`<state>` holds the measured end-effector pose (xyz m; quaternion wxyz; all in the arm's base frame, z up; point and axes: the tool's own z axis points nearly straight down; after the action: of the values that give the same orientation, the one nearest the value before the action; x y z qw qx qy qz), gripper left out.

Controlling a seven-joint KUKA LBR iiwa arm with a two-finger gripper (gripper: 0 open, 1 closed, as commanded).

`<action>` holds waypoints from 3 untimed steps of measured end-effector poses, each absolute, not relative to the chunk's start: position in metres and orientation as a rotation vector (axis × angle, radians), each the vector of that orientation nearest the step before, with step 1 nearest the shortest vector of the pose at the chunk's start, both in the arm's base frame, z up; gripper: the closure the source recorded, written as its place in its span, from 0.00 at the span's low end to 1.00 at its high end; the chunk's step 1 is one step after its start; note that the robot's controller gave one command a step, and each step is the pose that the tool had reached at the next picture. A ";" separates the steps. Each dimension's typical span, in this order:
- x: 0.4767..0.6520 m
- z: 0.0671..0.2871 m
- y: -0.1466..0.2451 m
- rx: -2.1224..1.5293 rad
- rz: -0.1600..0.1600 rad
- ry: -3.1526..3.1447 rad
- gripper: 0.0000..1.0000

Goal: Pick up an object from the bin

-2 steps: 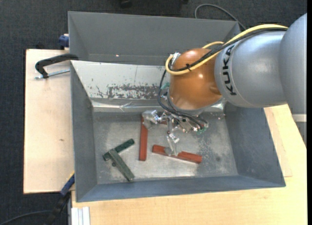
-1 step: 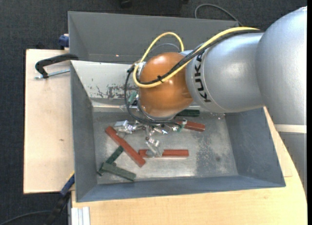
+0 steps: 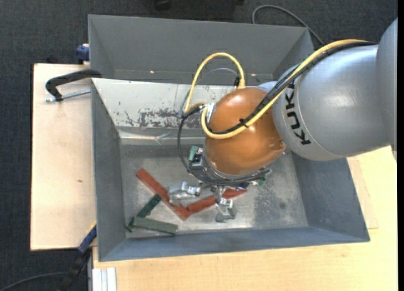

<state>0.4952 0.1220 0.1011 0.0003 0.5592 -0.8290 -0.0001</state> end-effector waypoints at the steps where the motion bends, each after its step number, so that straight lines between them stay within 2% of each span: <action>1: 0.521 0.070 0.036 1.889 0.002 -2.515 0.00; 2: 0.522 0.071 0.038 1.887 -0.001 -2.519 0.00; 3: 0.522 0.071 0.037 1.884 -0.002 -2.516 1.00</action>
Offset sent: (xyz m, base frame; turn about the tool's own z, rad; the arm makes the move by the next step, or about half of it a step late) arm 0.0241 -0.0832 -0.0311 -0.1106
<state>0.5216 0.0372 0.0710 -0.0011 0.5994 -0.8004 -0.0005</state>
